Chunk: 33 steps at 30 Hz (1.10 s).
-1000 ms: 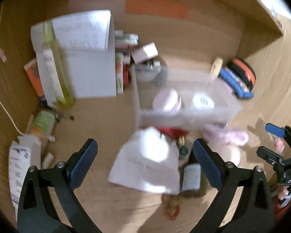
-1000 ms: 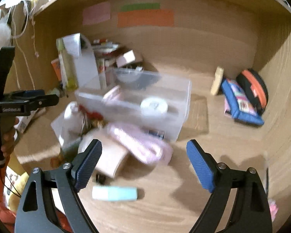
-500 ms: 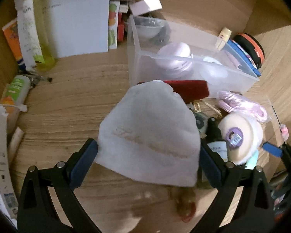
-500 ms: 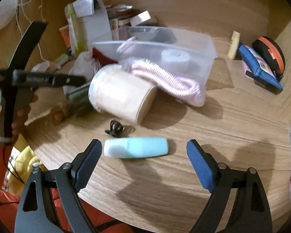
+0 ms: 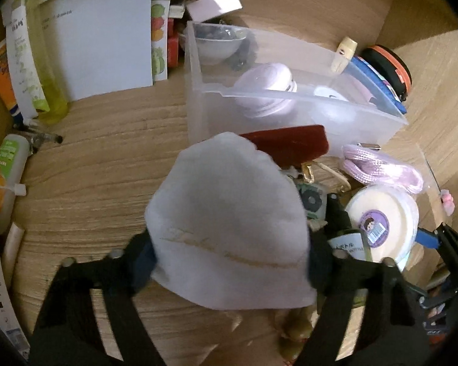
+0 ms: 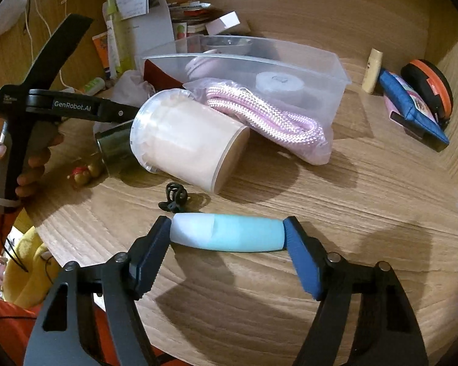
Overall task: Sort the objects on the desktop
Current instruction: 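Grasp white cloth bag with left gripper while right gripper grasps mint-blue tube, then carry the cloth bag and the mint tube over the clear box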
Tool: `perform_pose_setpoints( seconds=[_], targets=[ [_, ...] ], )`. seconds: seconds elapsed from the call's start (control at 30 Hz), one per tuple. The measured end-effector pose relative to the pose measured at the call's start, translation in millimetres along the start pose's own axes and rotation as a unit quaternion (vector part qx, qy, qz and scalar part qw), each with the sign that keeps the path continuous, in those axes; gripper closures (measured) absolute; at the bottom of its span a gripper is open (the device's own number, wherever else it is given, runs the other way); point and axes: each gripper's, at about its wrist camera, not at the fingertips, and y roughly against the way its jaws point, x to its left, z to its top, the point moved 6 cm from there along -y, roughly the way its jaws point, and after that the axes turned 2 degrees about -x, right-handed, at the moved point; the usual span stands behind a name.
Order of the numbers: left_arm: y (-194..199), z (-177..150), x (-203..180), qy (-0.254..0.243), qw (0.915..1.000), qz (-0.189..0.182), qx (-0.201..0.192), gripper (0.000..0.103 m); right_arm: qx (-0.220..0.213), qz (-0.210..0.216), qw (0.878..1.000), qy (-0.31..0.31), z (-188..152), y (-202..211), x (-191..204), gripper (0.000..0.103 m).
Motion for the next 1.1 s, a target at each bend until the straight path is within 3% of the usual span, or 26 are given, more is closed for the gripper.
perform_pose_setpoints(
  seconds=[0.2,0.33,0.73,1.1],
  targets=[
    [11,-3,6,0.012,0.9998,0.004,-0.015,0.048,-0.010,0.016,1.000,-0.020,1,9,-8,0.031],
    [19,-5,11,0.032,0.9992,0.000,-0.024,0.052,-0.026,0.022,0.999,-0.035,8,19,-16,0.031],
    [68,9,23,0.065,0.9945,-0.014,-0.081,0.052,-0.066,0.025,0.996,-0.062,28,47,-31,0.031],
    [93,42,4,0.036,0.9917,-0.019,-0.122,0.052,-0.102,0.024,0.993,-0.061,61,60,-44,0.031]
  ],
)
